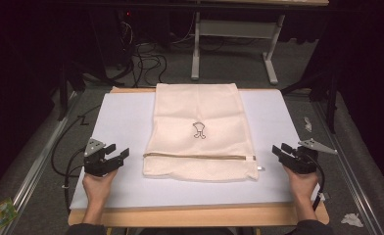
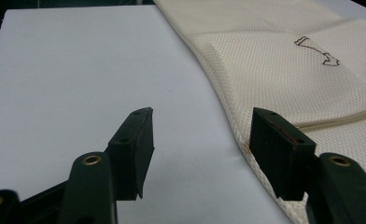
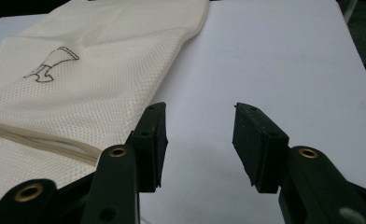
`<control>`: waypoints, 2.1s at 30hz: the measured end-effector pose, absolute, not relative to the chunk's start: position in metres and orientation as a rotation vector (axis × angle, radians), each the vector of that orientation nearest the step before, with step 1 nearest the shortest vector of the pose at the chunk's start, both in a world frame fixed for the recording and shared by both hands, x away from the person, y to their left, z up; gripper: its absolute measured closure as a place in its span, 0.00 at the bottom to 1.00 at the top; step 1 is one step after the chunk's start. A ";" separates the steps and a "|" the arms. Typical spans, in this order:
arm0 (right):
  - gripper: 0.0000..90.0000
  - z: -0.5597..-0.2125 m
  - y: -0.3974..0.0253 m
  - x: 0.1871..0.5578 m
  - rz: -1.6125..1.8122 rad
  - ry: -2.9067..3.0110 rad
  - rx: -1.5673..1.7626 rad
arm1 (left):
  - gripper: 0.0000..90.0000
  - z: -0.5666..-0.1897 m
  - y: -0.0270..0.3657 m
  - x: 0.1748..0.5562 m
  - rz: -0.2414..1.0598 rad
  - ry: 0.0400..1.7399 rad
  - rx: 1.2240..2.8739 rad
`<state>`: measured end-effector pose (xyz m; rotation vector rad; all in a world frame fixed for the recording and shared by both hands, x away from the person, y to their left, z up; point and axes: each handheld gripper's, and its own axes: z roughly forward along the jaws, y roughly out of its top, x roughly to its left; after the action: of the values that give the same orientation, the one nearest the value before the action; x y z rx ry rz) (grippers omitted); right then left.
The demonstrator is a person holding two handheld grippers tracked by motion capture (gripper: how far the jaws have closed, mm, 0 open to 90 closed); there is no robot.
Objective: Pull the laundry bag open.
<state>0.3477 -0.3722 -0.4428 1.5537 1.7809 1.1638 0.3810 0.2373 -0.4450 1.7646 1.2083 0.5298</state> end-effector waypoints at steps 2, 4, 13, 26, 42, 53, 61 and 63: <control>0.62 -0.447 -0.375 0.346 1.162 1.772 1.555 | 0.45 -0.447 0.238 0.381 0.535 1.215 1.767; 0.62 -0.451 -0.377 0.345 1.157 1.766 1.564 | 0.45 -0.450 0.239 0.382 0.532 1.227 1.758; 0.62 -0.465 -0.384 0.346 1.140 1.740 1.620 | 0.45 -0.456 0.240 0.388 0.542 1.253 1.761; 0.62 -0.472 -0.384 0.353 1.079 1.746 1.625 | 0.45 -0.467 0.237 0.399 0.554 1.298 1.736; 0.62 -0.474 -0.380 0.359 0.999 1.744 1.632 | 0.45 -0.478 0.234 0.408 0.626 1.325 1.774; 0.58 -0.476 -0.377 0.359 0.957 1.756 1.621 | 0.45 -0.483 0.230 0.408 0.652 1.335 1.800; 0.54 -0.477 -0.373 0.359 0.909 1.745 1.608 | 0.42 -0.485 0.229 0.410 0.643 1.347 1.821; 0.53 -0.477 -0.373 0.359 0.899 1.749 1.593 | 0.42 -0.485 0.229 0.409 0.652 1.342 1.823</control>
<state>0.3590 -0.3726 -0.4766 1.5932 1.7491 0.8987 0.4092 0.2287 -0.4847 1.8230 1.3424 0.6522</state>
